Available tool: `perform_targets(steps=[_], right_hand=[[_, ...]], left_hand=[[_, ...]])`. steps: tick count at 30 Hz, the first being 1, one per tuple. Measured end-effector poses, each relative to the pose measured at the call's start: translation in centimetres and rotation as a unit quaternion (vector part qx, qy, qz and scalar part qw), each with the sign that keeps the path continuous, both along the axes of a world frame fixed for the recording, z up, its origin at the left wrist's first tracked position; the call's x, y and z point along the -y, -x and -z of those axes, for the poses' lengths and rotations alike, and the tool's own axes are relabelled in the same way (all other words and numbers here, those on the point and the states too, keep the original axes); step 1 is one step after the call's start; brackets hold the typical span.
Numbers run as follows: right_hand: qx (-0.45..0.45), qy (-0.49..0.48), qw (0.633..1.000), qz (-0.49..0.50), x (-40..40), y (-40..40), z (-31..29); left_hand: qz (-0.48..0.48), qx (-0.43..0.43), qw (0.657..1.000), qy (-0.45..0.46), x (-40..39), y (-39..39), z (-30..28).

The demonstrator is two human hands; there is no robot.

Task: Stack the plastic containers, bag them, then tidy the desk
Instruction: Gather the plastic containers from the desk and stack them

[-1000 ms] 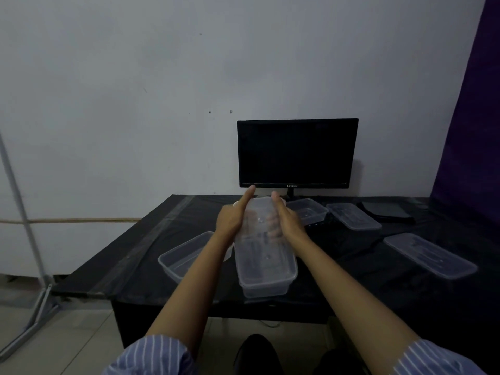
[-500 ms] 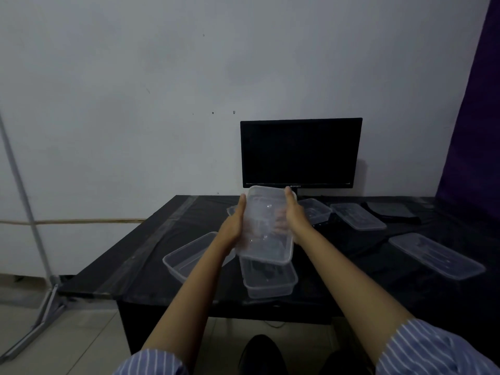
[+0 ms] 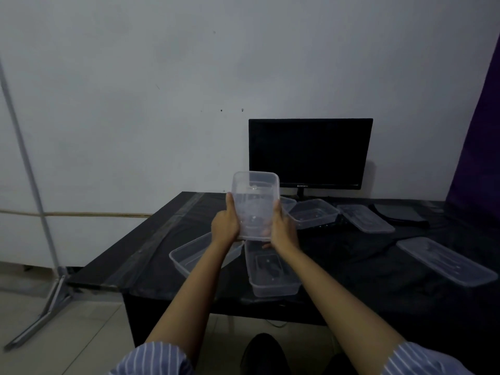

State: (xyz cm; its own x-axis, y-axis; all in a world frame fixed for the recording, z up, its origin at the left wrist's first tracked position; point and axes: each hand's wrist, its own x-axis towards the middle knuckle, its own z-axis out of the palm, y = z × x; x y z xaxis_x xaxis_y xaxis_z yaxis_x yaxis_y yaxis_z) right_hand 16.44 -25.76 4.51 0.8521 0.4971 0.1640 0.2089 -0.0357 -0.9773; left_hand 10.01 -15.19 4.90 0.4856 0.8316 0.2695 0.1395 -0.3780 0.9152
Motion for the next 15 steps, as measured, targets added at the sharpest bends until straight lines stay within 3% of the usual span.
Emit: perform_targets(steps=[8,15], right_hand=[[0.074,0.053,0.996,0.013,-2.8,1.0,0.3],[-0.076,0.036,0.993,-0.084,-6.7,2.6,0.4]], left_hand=[[-0.029,-0.015,0.999,0.037,-2.2,1.7,0.5],[-0.053,-0.048,0.997,0.011,-8.9,6.1,-0.4]])
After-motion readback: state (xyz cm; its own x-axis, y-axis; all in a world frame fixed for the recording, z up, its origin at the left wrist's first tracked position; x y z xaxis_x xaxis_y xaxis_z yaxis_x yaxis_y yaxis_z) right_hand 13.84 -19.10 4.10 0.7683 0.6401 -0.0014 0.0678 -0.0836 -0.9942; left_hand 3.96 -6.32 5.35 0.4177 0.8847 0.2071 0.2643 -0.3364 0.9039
